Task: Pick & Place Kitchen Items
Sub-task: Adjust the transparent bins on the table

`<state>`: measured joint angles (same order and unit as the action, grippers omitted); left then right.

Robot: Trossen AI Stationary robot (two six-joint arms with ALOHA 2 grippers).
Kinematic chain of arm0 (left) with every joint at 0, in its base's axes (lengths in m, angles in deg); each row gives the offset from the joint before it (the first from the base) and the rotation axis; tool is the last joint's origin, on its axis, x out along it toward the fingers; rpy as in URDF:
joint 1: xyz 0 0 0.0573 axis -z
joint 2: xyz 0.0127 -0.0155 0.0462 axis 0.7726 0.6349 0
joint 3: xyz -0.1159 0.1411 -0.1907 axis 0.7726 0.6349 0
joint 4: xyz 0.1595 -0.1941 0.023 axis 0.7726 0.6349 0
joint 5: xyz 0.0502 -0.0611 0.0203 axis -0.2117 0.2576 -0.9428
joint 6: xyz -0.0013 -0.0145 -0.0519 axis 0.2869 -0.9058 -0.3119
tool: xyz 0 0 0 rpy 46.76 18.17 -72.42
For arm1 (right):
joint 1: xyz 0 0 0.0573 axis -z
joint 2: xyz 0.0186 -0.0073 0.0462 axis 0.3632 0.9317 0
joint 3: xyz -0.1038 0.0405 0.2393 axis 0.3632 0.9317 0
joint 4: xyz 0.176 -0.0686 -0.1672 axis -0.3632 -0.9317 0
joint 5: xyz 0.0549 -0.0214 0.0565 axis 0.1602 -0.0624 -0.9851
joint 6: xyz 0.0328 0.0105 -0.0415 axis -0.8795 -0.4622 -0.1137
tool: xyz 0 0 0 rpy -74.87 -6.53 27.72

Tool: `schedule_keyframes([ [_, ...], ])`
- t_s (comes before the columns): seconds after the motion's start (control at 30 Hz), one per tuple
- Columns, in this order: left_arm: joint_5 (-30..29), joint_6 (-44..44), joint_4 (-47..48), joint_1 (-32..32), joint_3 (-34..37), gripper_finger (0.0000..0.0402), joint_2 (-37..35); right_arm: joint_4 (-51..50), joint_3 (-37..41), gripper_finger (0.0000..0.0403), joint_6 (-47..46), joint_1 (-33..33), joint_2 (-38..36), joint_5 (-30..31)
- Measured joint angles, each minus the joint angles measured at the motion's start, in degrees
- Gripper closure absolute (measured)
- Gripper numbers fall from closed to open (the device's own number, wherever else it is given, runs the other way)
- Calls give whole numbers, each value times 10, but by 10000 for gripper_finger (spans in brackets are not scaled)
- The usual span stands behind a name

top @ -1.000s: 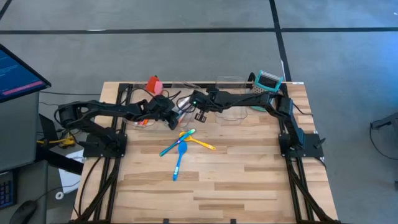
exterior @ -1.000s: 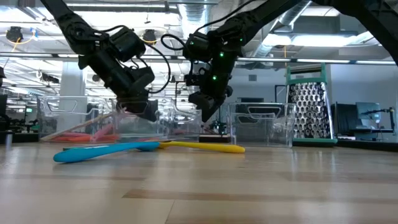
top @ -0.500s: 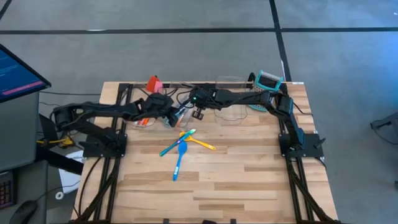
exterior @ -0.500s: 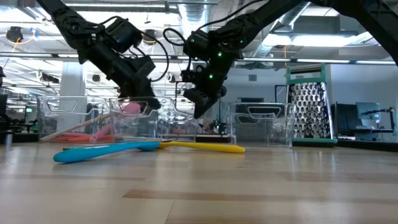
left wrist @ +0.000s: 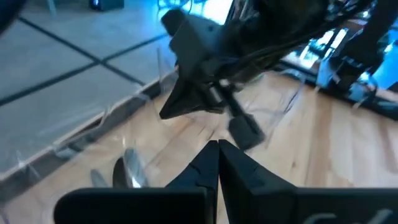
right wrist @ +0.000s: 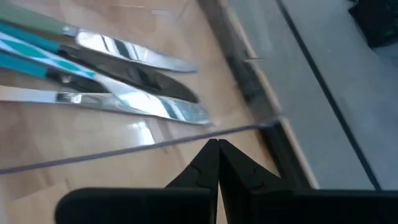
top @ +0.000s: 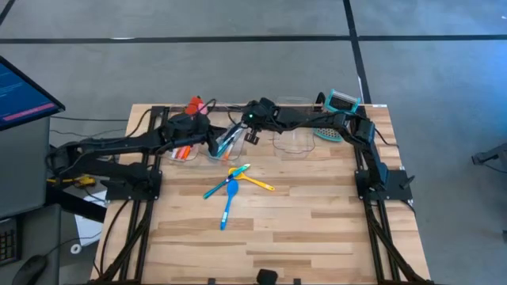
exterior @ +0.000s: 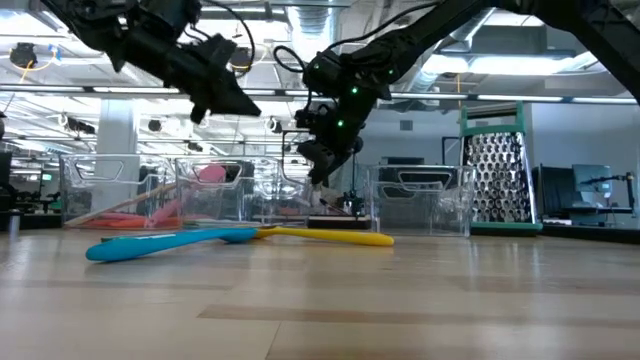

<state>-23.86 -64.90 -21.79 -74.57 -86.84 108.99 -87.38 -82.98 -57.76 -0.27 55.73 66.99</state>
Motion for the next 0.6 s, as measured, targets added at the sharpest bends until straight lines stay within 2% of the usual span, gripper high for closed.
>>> schedule_keyframes([
  [0.1, 0, 1, 6, 10, 0, 401, -22, -3, 0, 403, 8, 6, -19, 3],
  [0.23, 0, 3, 28, 24, 0, 401, -44, -54, 0, 403, 15, 5, -72, -2],
  [0.3, 0, 3, 36, 31, 0, 401, -50, -118, 0, 403, 15, 6, -107, -34],
  [0.43, 0, 16, 51, 42, 0, 401, -63, -260, 2, 403, -7, 13, -167, -136],
  [0.6, -4, 17, 59, 54, 0, 401, -66, -326, 33, 403, -21, 21, -191, -141],
])
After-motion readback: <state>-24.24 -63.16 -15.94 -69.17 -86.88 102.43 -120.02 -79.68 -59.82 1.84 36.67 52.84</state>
